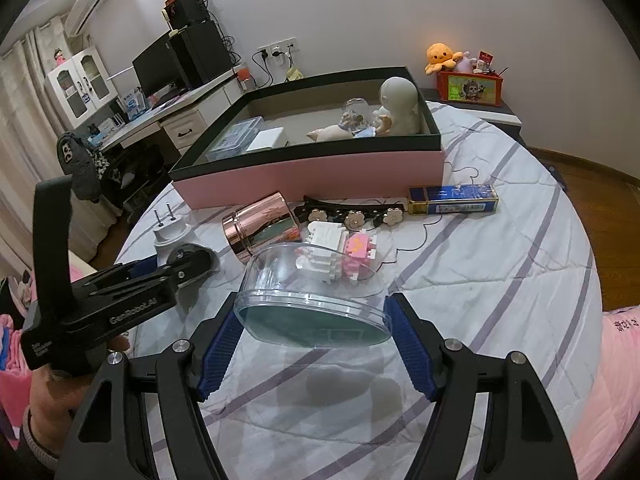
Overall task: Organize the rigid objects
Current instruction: 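Carry adapter and teal-lidded container into the pink box and open both grippers, then withdraw both grippers from the box back over the bed, then grasp the copper cup with the left gripper while the right grasps the block figure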
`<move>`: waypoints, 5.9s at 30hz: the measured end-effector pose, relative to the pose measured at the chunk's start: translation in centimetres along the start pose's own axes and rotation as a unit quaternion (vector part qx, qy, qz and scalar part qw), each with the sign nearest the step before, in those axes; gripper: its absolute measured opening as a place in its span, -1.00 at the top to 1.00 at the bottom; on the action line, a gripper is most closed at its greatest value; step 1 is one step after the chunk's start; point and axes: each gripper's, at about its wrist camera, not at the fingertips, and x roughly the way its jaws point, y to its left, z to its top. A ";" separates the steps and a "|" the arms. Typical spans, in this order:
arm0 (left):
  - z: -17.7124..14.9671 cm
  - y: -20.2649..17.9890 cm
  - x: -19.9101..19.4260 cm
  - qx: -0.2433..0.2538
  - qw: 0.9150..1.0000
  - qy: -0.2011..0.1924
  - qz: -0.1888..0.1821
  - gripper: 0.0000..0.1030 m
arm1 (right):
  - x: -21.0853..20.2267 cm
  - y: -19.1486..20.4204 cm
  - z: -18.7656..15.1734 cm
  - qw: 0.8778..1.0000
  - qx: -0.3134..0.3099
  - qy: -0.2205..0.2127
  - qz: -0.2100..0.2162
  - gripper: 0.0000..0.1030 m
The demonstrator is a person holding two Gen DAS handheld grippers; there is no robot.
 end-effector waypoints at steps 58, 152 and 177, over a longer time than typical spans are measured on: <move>15.7 -0.7 4.5 0.013 0.998 -0.056 -0.024 -0.45 | 10.5 -0.7 18.2 0.999 -0.036 -0.015 -0.029 -0.60; 1.0 -3.2 -1.8 0.014 1.000 0.001 -0.008 -0.92 | 5.5 -1.4 2.7 0.998 -0.027 0.032 -0.047 -0.09; 3.0 -5.1 4.4 0.041 0.996 0.040 -0.069 0.00 | 4.9 -3.9 3.1 0.999 0.002 0.025 -0.033 -0.09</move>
